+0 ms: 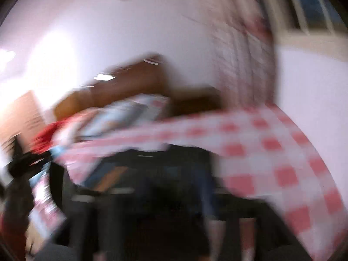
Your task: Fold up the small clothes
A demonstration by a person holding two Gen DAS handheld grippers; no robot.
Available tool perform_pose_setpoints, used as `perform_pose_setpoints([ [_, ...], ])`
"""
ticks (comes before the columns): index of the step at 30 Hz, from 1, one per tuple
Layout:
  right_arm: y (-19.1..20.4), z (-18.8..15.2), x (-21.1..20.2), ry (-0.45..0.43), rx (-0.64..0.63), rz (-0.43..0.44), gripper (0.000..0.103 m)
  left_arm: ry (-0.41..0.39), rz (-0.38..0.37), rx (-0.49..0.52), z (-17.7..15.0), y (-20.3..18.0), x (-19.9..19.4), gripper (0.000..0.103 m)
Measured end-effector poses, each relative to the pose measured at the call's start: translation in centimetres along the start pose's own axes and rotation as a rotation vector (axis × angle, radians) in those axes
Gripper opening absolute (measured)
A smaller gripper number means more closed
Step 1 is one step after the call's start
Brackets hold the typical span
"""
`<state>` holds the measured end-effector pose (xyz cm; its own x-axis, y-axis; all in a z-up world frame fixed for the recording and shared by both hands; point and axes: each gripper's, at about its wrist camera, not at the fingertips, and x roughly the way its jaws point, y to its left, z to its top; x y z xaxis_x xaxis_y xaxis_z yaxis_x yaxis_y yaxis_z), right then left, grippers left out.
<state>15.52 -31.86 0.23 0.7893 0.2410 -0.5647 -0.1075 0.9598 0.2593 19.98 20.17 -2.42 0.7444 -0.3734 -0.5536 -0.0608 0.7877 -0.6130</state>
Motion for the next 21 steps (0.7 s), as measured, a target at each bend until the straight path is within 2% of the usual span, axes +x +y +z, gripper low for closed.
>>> perform_pose_setpoints([
  [1, -0.5, -0.4, 0.8, 0.003, 0.035, 0.017, 0.103, 0.023, 0.037, -0.027, 0.1, 0.7, 1.2, 0.019],
  [3, -0.4, -1.7, 1.5, 0.017, 0.025, 0.027, 0.103, 0.031, 0.046, -0.054, -0.9, 2.1, 2.1, 0.02],
  [5, 0.2, -3.5, 2.5, 0.067, -0.055, -0.012, 0.103, 0.063, 0.093, 0.005, -2.5, 2.7, 2.5, 0.02],
  [9, -0.5, -5.0, 3.7, 0.134, -0.124, 0.02, 0.103, 0.139, 0.131, 0.165, -5.8, 3.3, 2.7, 0.02],
  [14, 0.3, -4.3, 5.8, 0.191, -0.254, 0.099, 0.103, 0.152, 0.05, 0.319, -7.7, 1.4, 1.1, 0.023],
  [19, 2.9, -3.7, 9.2, 0.295, -0.4, 0.147, 0.103, 0.156, -0.067, 0.395, -8.0, -0.4, 0.2, 0.029],
  [21, 3.2, -3.0, 10.9, 0.34, -0.422, 0.16, 0.103, 0.187, -0.063, 0.44, -8.3, -0.9, 0.7, 0.029],
])
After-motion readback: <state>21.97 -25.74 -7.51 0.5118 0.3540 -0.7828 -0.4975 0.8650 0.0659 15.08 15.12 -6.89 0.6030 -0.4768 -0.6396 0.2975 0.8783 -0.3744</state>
